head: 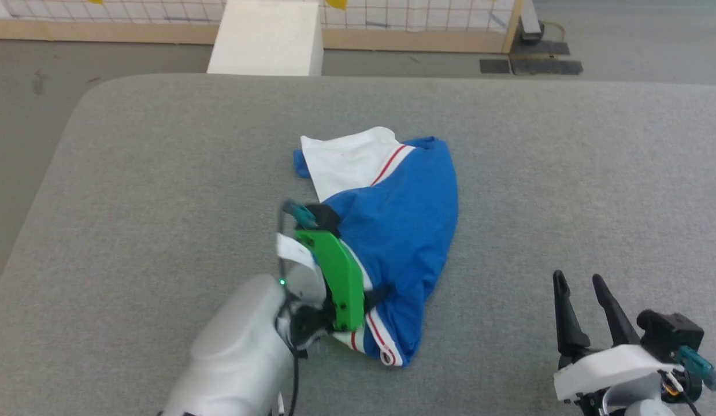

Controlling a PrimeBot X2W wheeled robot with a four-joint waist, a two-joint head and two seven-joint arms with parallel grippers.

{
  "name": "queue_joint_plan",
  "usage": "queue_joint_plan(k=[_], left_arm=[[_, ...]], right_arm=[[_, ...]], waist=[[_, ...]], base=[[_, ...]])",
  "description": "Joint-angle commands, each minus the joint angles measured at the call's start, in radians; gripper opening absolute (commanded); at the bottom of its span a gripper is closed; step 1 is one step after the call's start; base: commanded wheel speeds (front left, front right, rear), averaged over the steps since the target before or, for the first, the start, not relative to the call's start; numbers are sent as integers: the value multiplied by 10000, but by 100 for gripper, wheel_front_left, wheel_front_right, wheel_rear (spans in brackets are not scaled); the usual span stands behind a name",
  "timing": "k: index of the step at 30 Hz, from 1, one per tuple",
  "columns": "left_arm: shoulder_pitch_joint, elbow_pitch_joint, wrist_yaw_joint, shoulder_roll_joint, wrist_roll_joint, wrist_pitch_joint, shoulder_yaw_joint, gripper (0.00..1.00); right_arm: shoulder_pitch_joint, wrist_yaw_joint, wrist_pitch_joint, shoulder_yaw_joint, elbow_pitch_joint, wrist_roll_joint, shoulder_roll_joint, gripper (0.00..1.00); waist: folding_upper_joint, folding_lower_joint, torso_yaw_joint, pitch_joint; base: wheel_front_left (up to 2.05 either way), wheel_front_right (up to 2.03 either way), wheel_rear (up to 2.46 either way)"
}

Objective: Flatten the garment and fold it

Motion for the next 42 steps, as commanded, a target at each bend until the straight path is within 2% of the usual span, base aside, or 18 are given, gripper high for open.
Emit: queue_joint_plan(k=[1,6,10,16,20,22,24,30,35,39,42], left_arm=[[142,-264,69,65,-345,-146,345,100],[260,-1414,197,387,-1161,-1093,1660,100],[588,-2251,416,986,-991,-2734,2625,100],[1624,-3090,810,1870,-89,-5201,3533,100],[2859,-3634,1491,2339,1018,-7359,4008,100],[3487,-3881,1706,2403,1418,-7986,4083,100],[4037,-4176,1819,2358,1739,-8283,4150,100],[5260,-5288,1607,1895,2444,-8471,4741,100],[5786,-5704,1360,1568,3144,-8475,4909,100],[5793,-5862,1197,1326,3473,-8476,4995,100],[5665,-5940,1082,1131,3639,-8477,5012,100]], right_arm=[[138,-15,-81,-48,60,51,3,100],[228,-15,-89,-162,196,91,3,100],[230,-15,-92,-160,288,60,3,100],[133,-15,-93,-48,403,144,3,100],[6,-15,-32,186,545,117,3,100],[-54,-15,39,254,606,143,3,100],[-120,-15,150,276,643,203,3,100],[-814,-15,736,327,798,329,3,100],[-2114,-15,1922,839,1031,270,3,100],[-3514,-15,3538,1624,1455,-136,3,100],[-4684,-15,5391,2515,1971,-339,3,100]], waist=[[-1,1,192,-199],[-1,1,473,-572],[-1,1,714,-823],[-1,1,944,-954],[-1,1,935,-982],[-1,1,905,-975],[-1,1,887,-938],[-1,1,793,-737],[-1,1,797,-524],[-1,1,952,-303],[-1,1,1212,-89]], base=[[0,0,0],[0,0,0],[0,0,0],[0,0,0],[0,0,0],[0,0,0],[0,0,0],[0,0,0],[0,0,0],[0,0,0],[0,0,0]])
